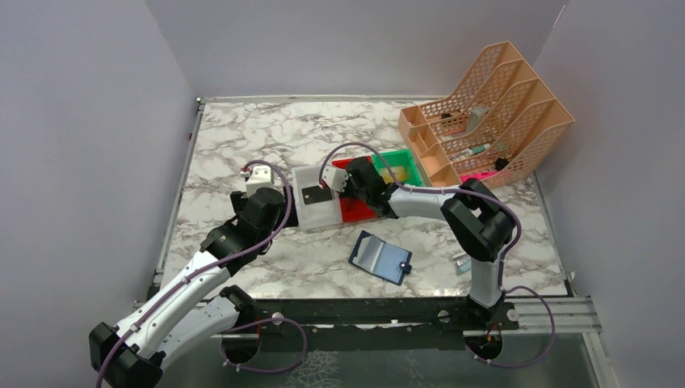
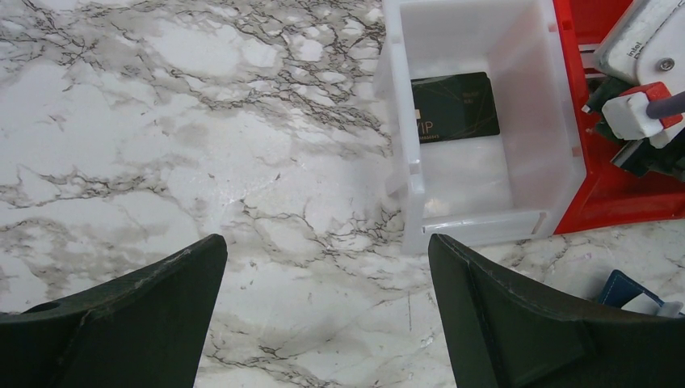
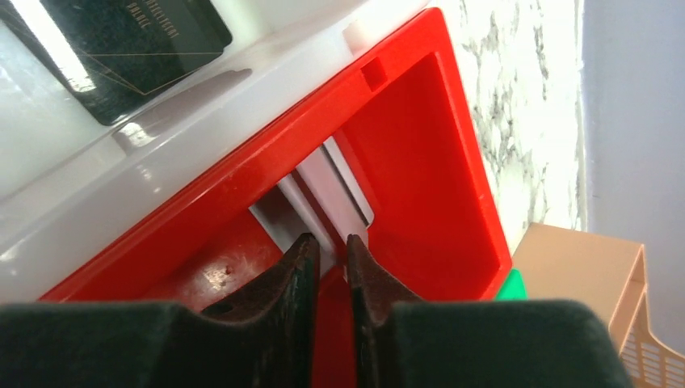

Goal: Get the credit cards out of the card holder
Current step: Place the credit card in the storage box.

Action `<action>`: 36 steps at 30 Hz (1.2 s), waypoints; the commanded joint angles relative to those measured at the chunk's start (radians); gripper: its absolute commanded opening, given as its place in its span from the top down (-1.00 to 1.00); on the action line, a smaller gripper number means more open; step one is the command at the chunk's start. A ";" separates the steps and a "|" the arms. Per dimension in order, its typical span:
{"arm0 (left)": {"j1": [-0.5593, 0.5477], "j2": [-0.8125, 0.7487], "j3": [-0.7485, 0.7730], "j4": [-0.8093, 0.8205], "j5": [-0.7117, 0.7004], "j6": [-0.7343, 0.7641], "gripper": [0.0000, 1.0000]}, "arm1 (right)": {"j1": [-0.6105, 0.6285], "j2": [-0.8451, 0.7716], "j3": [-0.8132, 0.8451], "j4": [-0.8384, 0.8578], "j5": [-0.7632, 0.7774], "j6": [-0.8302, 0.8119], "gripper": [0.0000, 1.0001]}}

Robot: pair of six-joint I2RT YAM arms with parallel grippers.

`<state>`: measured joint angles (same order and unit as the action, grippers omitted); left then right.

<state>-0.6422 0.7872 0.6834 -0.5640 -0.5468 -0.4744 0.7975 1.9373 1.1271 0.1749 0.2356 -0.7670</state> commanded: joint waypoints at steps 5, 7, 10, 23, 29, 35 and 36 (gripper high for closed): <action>0.009 0.004 0.011 0.003 -0.008 0.008 -0.98 | 0.006 -0.008 0.013 -0.058 -0.045 0.031 0.40; 0.009 0.009 0.011 0.003 -0.006 0.009 -0.98 | 0.006 -0.010 0.010 -0.048 -0.032 0.032 0.39; 0.009 0.016 0.013 0.003 -0.002 0.010 -0.98 | 0.006 -0.024 0.003 -0.027 -0.020 0.046 0.39; 0.012 0.033 0.014 0.005 0.017 0.010 -0.98 | 0.006 -0.381 -0.155 0.001 0.016 0.604 0.32; 0.013 0.044 0.015 0.008 0.030 0.011 -0.98 | 0.006 -0.633 -0.325 -0.071 -0.034 0.978 0.07; 0.013 0.050 0.015 0.010 0.036 0.015 -0.98 | 0.005 -0.537 -0.186 -0.260 -0.204 1.100 0.39; 0.013 0.048 0.015 0.010 0.035 0.015 -0.98 | 0.005 -0.487 -0.145 -0.300 -0.206 1.118 0.44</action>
<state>-0.6350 0.8391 0.6834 -0.5644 -0.5323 -0.4698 0.7975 1.3182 0.8639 0.0437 0.1310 0.1867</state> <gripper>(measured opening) 0.987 0.324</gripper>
